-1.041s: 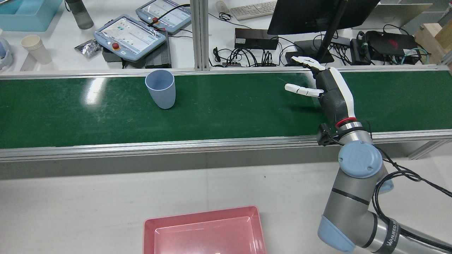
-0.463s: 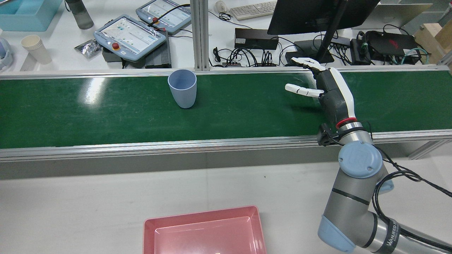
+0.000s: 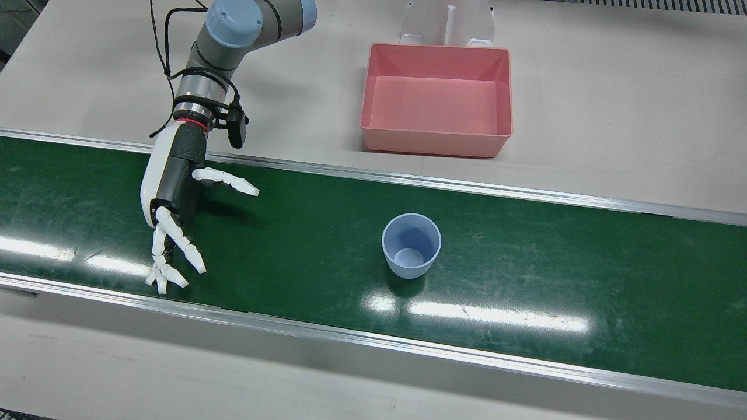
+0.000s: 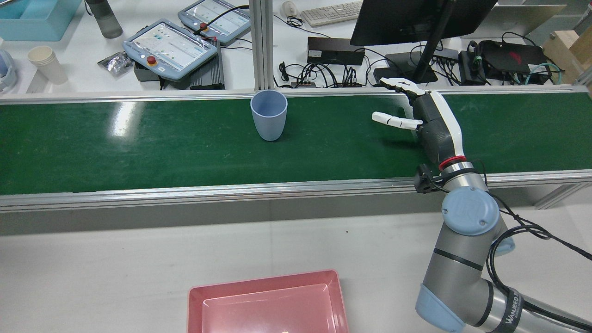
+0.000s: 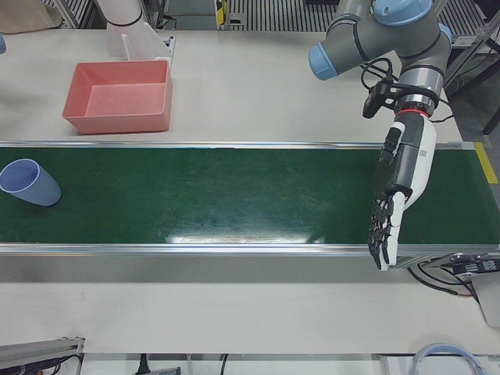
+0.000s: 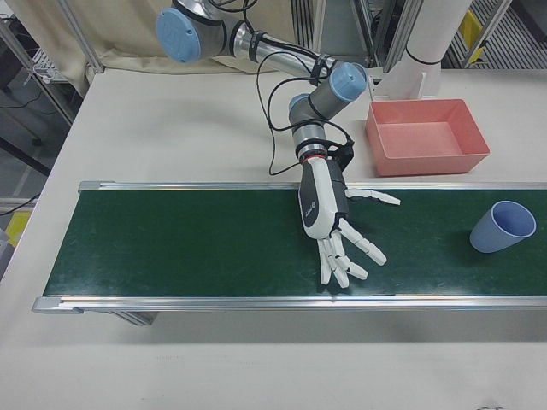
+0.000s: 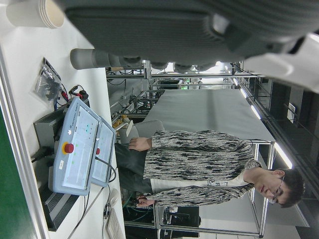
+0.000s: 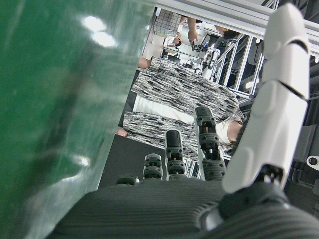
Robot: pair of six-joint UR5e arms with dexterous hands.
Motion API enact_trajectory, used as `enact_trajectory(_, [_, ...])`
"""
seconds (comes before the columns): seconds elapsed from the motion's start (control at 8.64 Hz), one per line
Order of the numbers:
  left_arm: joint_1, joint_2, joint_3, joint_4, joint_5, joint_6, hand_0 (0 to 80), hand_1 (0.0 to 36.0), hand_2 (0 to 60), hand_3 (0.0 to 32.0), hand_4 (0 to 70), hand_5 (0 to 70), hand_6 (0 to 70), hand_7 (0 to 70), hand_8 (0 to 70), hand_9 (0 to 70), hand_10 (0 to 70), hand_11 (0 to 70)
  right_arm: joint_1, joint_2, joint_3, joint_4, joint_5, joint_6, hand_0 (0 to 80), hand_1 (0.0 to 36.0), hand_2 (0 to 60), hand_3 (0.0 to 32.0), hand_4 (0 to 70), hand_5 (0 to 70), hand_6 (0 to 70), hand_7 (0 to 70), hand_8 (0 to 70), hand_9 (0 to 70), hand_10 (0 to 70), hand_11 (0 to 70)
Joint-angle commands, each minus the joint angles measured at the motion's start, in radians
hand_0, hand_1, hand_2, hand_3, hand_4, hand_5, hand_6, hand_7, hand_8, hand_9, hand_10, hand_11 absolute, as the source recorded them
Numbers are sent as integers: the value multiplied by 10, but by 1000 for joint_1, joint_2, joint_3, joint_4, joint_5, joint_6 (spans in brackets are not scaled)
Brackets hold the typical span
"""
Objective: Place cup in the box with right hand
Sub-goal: 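Hold the open right hand on the belt as the blue cup approaches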
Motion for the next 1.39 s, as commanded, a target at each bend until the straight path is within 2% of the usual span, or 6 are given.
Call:
enact_trajectory(0.0, [0, 0, 0, 0, -1, -1, 0, 0, 0, 0, 0, 0, 0, 0, 0, 0, 0, 0, -2, -2, 0, -3, -1, -2, 496, 182, 126, 0, 157, 43, 73, 299, 45, 112, 0, 0])
enact_trajectory(0.35, [0, 0, 2, 0, -1, -1, 0, 0, 0, 0, 0, 0, 0, 0, 0, 0, 0, 0, -5, -2, 0, -3, -1, -2, 487, 173, 134, 0, 165, 39, 74, 305, 44, 113, 0, 0])
enact_trajectory(1.27, [0, 0, 2, 0, -1, 1, 0, 0, 0, 0, 0, 0, 0, 0, 0, 0, 0, 0, -14, -6, 0, -4, -1, -3, 492, 186, 157, 0, 166, 42, 76, 312, 44, 116, 0, 0])
